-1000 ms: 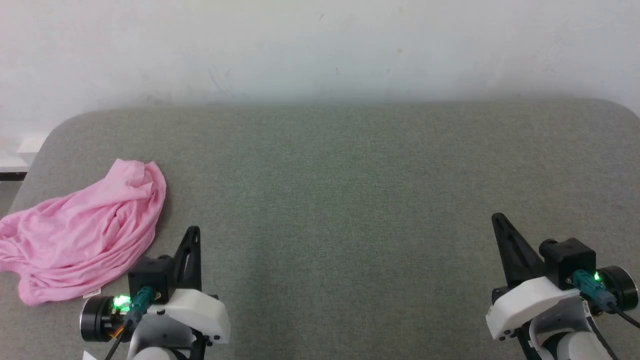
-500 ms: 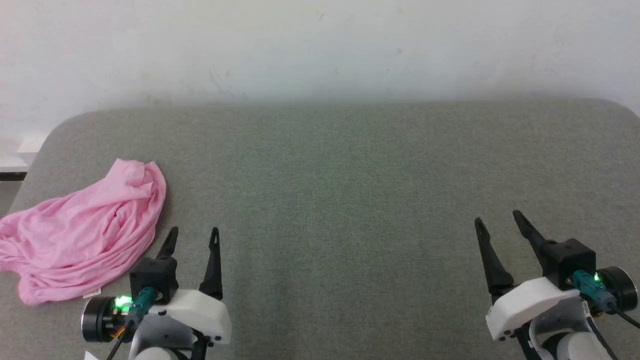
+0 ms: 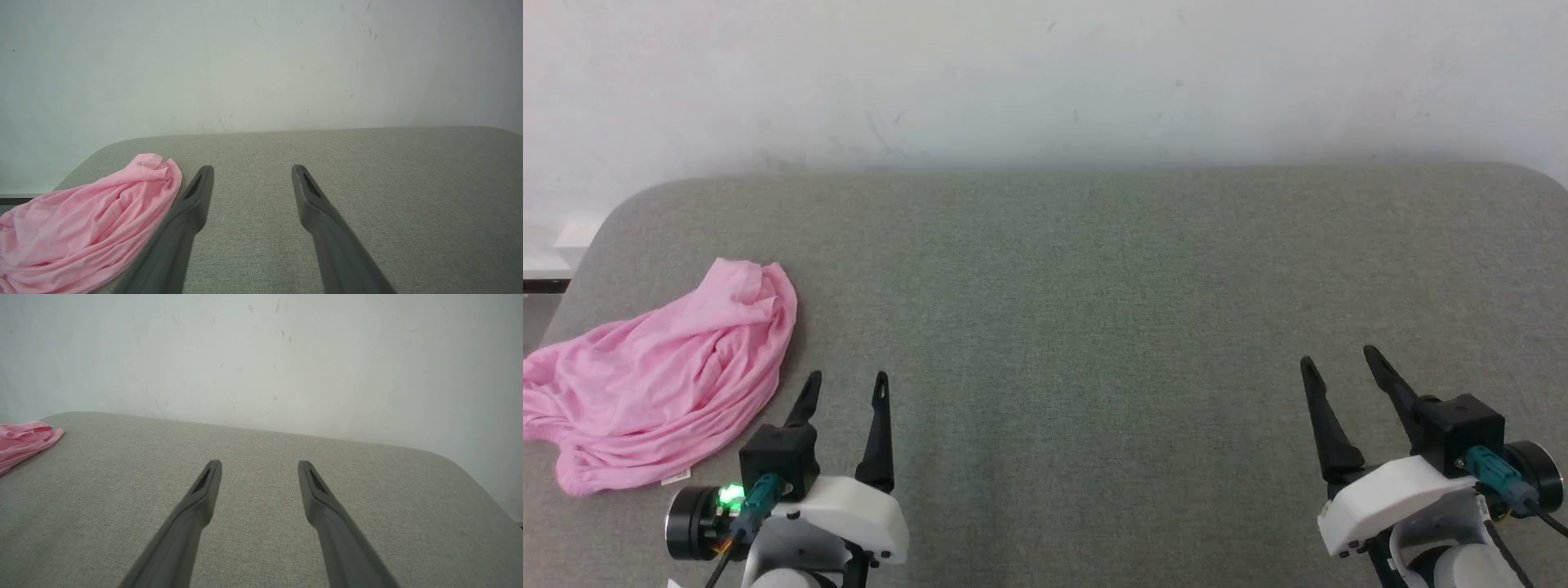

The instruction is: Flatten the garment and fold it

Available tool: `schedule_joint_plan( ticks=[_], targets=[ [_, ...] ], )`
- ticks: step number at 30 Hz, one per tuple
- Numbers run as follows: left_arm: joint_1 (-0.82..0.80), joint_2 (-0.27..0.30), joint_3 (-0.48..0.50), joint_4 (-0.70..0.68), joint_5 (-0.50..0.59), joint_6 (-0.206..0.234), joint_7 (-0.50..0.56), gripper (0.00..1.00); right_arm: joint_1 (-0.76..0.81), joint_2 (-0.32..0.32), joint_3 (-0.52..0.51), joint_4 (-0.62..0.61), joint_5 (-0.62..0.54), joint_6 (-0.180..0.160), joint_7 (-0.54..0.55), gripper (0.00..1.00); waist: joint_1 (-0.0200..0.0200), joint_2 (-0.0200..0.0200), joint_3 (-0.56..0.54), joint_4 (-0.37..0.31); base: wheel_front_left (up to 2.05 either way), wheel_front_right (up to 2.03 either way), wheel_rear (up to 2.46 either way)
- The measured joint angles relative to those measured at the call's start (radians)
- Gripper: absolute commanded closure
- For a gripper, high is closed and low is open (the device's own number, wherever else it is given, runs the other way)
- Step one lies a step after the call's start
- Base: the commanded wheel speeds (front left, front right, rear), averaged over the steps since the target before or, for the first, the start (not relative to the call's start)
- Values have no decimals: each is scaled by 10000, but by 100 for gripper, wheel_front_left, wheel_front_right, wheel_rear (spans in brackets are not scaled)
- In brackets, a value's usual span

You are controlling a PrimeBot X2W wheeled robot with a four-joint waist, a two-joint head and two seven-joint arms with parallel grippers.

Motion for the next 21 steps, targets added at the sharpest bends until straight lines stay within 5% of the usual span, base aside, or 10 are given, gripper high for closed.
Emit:
schedule_joint_plan(
  ticks=[21],
  targets=[
    [24, 0, -98, 169, -221, 123, -418, 0, 133, 0, -54, 280, 520, 0, -426, 0, 0, 0, -51, 650, 0, 0, 0]
  ],
)
